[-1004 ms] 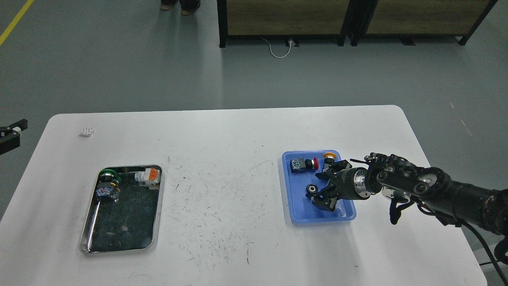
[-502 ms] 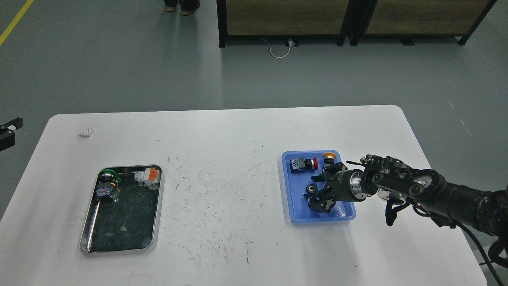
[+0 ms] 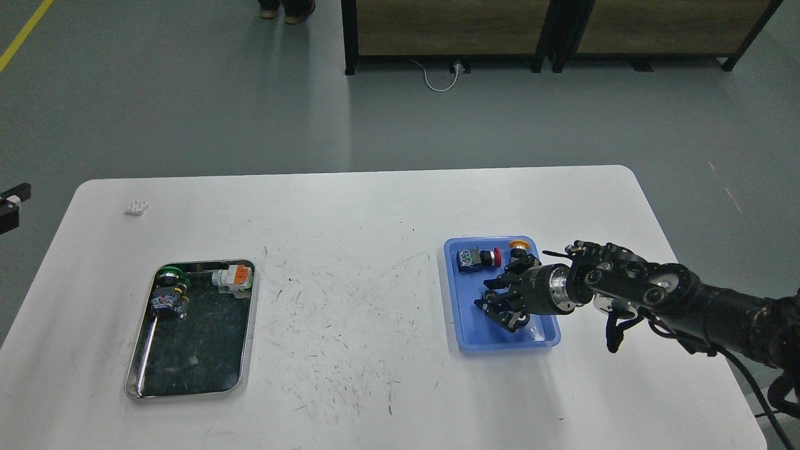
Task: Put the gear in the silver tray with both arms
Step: 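Lift the gear with the right gripper and carry it toward the silver tray, then open the right gripper, releasing the gear onto the table, and withdraw, then reach the left gripper toward the black gear on the table, then close the left gripper on the black gear, then move the gear with the left gripper into the silver tray and release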
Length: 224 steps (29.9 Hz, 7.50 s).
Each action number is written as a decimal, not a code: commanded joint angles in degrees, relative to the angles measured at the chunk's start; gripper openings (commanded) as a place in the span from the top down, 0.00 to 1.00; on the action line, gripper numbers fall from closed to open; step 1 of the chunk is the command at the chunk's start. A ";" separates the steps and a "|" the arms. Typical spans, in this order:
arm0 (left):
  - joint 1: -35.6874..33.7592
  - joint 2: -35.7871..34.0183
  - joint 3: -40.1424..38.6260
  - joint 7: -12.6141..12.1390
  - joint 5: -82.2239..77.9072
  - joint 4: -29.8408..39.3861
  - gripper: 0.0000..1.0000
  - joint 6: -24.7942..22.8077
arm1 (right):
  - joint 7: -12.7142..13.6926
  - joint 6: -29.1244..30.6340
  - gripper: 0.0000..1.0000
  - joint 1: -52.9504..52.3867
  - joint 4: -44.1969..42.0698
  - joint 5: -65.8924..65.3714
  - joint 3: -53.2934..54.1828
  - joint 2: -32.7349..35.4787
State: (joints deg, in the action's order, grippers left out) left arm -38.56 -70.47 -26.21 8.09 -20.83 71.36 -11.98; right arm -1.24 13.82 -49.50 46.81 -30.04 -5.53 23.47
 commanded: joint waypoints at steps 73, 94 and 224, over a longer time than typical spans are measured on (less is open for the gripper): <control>-0.11 -2.04 -4.37 -0.35 0.70 -0.17 0.02 0.11 | -7.99 3.59 0.23 -3.68 -3.83 0.42 1.39 -19.09; -2.04 10.52 -9.92 5.62 -3.32 2.63 0.03 -1.81 | -7.90 2.09 0.20 -9.30 -4.45 3.85 24.94 9.92; 12.45 23.89 11.00 9.23 -16.08 3.08 0.79 12.24 | -7.90 1.39 0.17 -8.95 -8.40 3.94 27.77 19.77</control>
State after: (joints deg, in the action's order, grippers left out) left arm -28.02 -44.89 -15.34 16.97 -37.17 74.02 0.20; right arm -9.23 15.23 -58.50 38.56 -25.87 22.24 43.62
